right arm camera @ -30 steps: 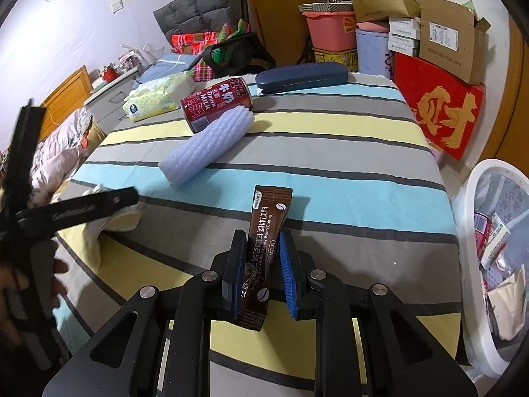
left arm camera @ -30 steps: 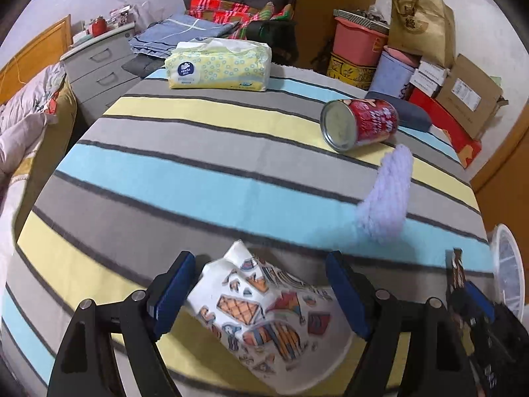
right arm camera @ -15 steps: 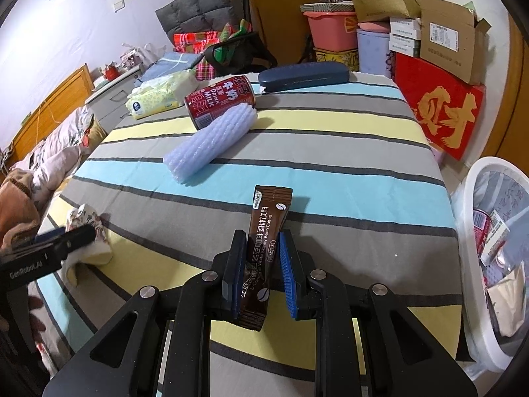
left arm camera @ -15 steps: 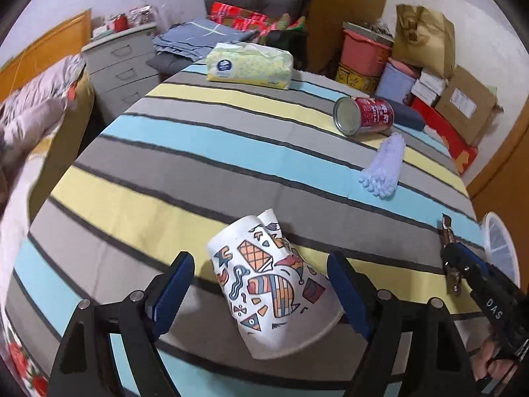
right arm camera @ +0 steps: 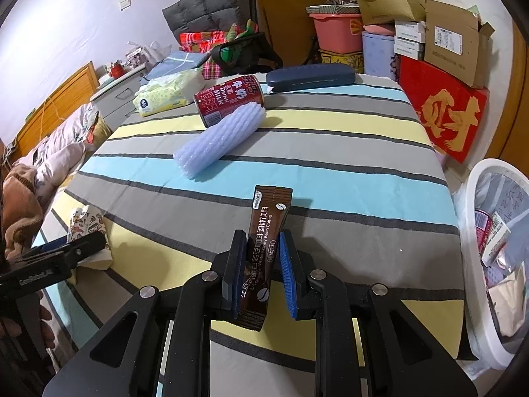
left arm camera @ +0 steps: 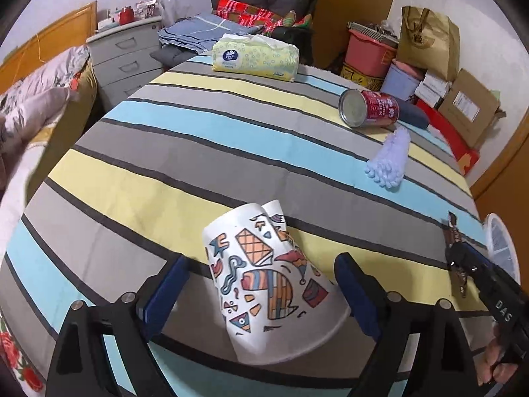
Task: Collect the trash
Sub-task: 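Reach the left tool to the white patterned paper cup and grasp it, then carry the snack bar and paper cup over the white wastebasket with both tools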
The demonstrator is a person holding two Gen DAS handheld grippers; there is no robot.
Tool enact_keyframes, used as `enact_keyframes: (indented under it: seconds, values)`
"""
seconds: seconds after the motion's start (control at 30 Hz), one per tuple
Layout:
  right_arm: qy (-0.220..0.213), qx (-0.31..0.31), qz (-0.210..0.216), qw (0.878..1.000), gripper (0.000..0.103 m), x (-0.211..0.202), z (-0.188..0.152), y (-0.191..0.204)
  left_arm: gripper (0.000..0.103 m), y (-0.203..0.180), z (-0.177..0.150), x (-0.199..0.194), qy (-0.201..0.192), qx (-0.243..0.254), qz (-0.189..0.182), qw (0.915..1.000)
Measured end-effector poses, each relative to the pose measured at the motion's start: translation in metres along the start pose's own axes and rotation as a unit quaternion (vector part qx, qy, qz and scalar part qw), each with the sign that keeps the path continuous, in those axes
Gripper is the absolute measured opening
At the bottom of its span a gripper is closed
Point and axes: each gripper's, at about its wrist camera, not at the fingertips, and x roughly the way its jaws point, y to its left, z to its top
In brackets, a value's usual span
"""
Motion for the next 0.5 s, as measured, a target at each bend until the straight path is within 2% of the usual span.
enact_keyframes:
  seconds: [0.13, 0.23, 0.3, 0.33, 0.43, 0.5]
  values:
    - [0.000, 0.000, 0.000, 1.000, 0.021, -0.001, -0.001, -0.001, 0.077, -0.008, -0.003, -0.002, -0.007, 0.016, -0.006, 0.9998]
    - [0.001, 0.000, -0.001, 1.000, 0.021, -0.001, -0.001, 0.000, 0.074, -0.009, -0.005, -0.004, -0.012, 0.020, -0.011, 0.9997]
    - [0.000, -0.001, 0.000, 1.000, 0.021, -0.001, -0.001, 0.000, 0.068, -0.008, -0.006, -0.006, -0.013, 0.019, -0.023, 0.9995]
    - [0.000, -0.001, -0.001, 1.000, 0.021, -0.001, -0.002, 0.000, 0.062, -0.010, -0.006, -0.006, -0.013, 0.024, -0.029, 0.9992]
    - [-0.002, 0.001, -0.002, 1.000, 0.021, -0.002, -0.002, 0.000, 0.056, -0.019, -0.008, -0.009, -0.020, 0.047, -0.032, 0.9982]
    - [-0.004, 0.003, -0.003, 1.000, 0.021, -0.003, -0.002, -0.001, 0.052, -0.024, -0.009, -0.010, -0.019, 0.053, -0.048, 0.9973]
